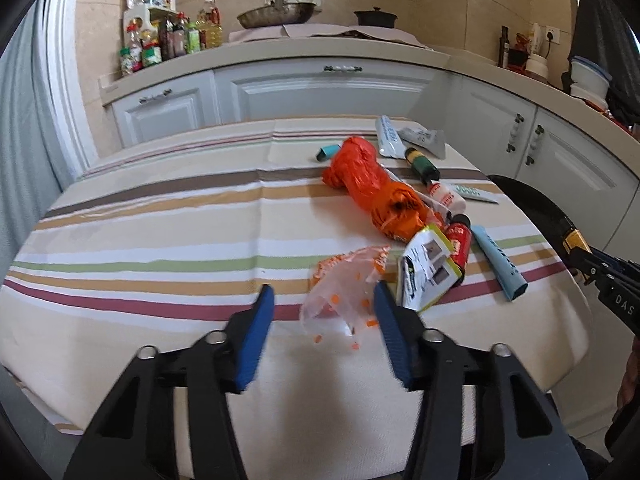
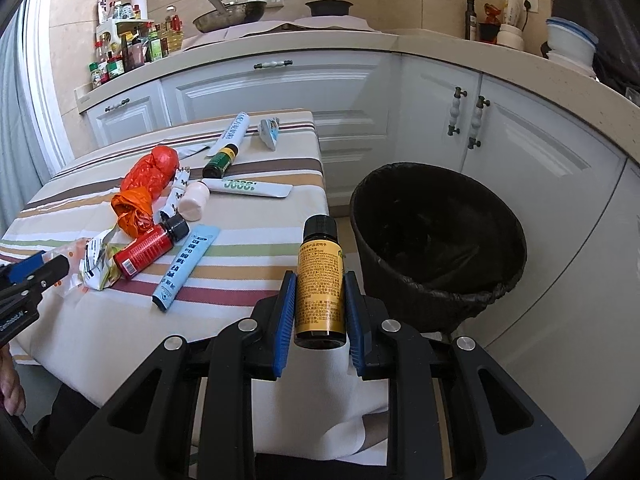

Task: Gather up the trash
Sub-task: 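Carry amber bottle toward bin with right gripper while left gripper grasps clear bag, then open right gripper over bin dropping bottle while left gripper releases bag into it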

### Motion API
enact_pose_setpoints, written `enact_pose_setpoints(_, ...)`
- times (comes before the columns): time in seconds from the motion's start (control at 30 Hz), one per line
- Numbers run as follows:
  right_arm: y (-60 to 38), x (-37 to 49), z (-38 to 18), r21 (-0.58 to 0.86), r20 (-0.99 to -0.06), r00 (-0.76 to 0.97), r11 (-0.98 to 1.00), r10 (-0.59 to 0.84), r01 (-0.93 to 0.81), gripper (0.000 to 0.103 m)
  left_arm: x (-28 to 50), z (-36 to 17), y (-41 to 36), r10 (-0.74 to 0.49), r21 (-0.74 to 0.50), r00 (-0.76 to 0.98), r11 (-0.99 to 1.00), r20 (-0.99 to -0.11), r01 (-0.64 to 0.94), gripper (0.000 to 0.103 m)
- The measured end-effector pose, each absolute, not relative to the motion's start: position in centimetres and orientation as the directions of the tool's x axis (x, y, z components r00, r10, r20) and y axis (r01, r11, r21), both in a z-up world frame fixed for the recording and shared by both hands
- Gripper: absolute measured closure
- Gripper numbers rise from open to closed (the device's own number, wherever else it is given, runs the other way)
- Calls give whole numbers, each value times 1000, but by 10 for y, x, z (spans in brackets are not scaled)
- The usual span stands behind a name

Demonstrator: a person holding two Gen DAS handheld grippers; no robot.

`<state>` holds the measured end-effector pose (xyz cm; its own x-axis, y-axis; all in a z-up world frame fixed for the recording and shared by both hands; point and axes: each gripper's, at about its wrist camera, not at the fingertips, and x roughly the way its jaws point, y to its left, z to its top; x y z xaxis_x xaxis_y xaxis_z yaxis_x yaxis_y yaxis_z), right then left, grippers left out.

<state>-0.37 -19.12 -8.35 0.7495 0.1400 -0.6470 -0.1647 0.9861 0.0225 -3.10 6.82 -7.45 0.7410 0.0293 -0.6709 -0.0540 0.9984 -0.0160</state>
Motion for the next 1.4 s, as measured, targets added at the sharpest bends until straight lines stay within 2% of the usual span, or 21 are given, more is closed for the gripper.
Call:
enact_pose_setpoints(0.27,-191,-5,-87,15,-652,746,986,135,-165,80,-27,-81,70,-42,-80,726,997,-686,-18,92)
enact_pose_setpoints(0.47,-188,-2,-89,10,-660,739,986,133,-168,80,-28,-81,71,-44,-85,732,996,-680,-19,94)
enact_pose_setpoints(0.93,-190,1,-82,12,-634,762,988,129,-157,80,-34,-51,82,64,-38,790,993,-610,-110,95)
enact_pose_setpoints(1.4,-225,23,-65,13,-599,798,997,68,-75,80,10,-25,23,-73,-70,816,997,-574,40,95)
